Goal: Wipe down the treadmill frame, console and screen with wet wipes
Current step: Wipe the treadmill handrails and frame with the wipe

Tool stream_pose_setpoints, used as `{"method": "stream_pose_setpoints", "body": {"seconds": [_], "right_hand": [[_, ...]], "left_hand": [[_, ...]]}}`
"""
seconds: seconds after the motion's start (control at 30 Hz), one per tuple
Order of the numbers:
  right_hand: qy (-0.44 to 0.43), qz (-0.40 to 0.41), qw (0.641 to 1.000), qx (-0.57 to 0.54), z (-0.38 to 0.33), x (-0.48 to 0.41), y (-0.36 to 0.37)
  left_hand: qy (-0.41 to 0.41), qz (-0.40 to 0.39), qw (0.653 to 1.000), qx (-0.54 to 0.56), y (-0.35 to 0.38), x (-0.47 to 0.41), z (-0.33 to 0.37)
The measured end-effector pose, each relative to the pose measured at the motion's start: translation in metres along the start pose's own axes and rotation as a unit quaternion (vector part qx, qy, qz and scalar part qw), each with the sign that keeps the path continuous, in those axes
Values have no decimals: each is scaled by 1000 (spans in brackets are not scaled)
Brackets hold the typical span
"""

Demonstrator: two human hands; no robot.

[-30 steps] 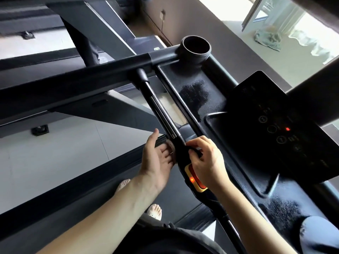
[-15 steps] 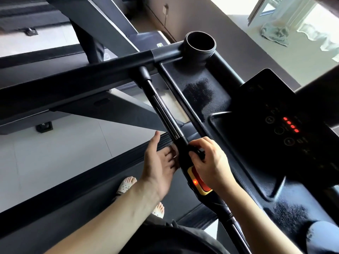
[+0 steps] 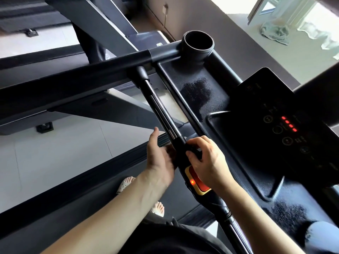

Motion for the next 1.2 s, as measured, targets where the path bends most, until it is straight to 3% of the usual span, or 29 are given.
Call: {"method": "stream_pose_setpoints", "body": {"seconds": [0.17,0.37,0.6,0.8,0.93,1.07,1.2], "right_hand": [[-10,9,1000,9,0,2,2],[-18,-1,1000,4,1,2,2],[-22,12,1000,7,0,2,2],[-13,1,1000,2,0,1,0],[-10,-6,1000,-1,2,1,0],[-5,8,1000,1,3,5,-2],[0,13,1000,2,1,8,-3]], "left_hand": [[59,-14,989,-134,10,29,2],[35,-22,970,-240,36,25,-3],[-25,6,998,-54,-3,0,20],[-69,-96,990,74,17,-21,2],[-81,-110,986,92,18,-31,-4],[-66,-38,993,92,5,-33,-6],[-7,62,998,-14,-14,-14,-2]]}}
Point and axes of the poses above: each hand's wrist, its own x-axis away from the middle knuckle, its own y-axis out of the palm, z = x × y, the point moved 7 cm from there along -x, towards the middle knuckle, and after that the axes turned 5 degrees about -z, right-handed, at the moved point
